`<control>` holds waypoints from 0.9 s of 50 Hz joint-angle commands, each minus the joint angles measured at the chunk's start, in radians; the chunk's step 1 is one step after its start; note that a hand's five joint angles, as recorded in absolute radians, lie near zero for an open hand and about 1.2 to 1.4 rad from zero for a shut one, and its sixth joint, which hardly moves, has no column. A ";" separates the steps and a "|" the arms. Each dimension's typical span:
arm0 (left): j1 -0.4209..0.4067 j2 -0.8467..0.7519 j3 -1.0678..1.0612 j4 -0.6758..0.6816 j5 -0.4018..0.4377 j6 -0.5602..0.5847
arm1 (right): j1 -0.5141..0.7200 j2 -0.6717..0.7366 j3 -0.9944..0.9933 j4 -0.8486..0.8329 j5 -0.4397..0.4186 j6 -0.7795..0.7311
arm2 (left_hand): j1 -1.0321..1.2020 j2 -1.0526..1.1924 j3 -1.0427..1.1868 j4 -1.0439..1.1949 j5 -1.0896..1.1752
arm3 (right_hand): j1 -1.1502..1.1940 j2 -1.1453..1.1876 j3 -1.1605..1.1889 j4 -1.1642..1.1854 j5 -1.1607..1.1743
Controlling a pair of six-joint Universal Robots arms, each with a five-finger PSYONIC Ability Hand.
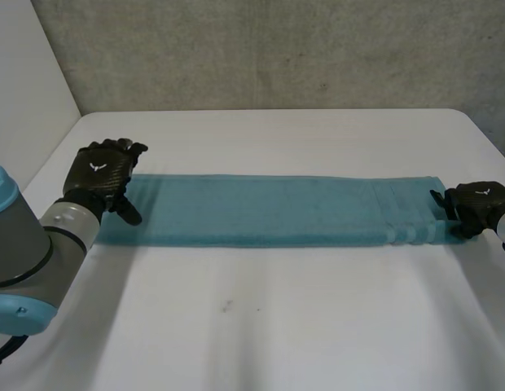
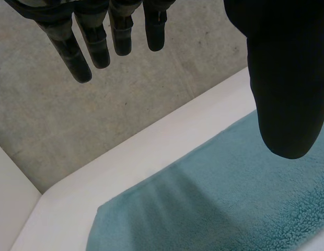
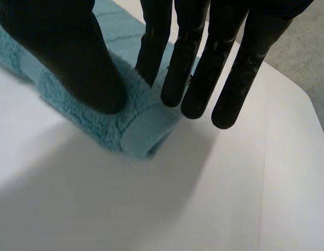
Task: Fold the laundry
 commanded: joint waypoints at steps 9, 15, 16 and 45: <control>-0.006 0.009 -0.009 -0.001 0.000 -0.001 | -0.061 0.035 -0.039 0.008 0.086 -0.023 | -0.021 -0.025 -0.035 -0.028 -0.041 | 0.507 0.338 0.341 0.340 0.374; -0.004 0.011 -0.009 -0.007 -0.004 -0.001 | -0.152 0.023 -0.095 0.009 0.162 -0.036 | -0.021 -0.025 -0.035 -0.028 -0.041 | 0.507 0.338 0.341 0.340 0.374; -0.004 0.011 -0.009 -0.007 -0.004 0.000 | -0.163 0.023 -0.106 0.011 0.178 -0.042 | -0.021 -0.025 -0.035 -0.028 -0.041 | 0.507 0.338 0.341 0.340 0.374; 0.006 0.034 -0.009 -0.009 -0.011 -0.005 | 0.777 0.054 -0.477 -0.087 0.176 -0.040 | -0.024 -0.028 -0.038 -0.031 -0.044 | 0.507 0.338 0.341 0.340 0.374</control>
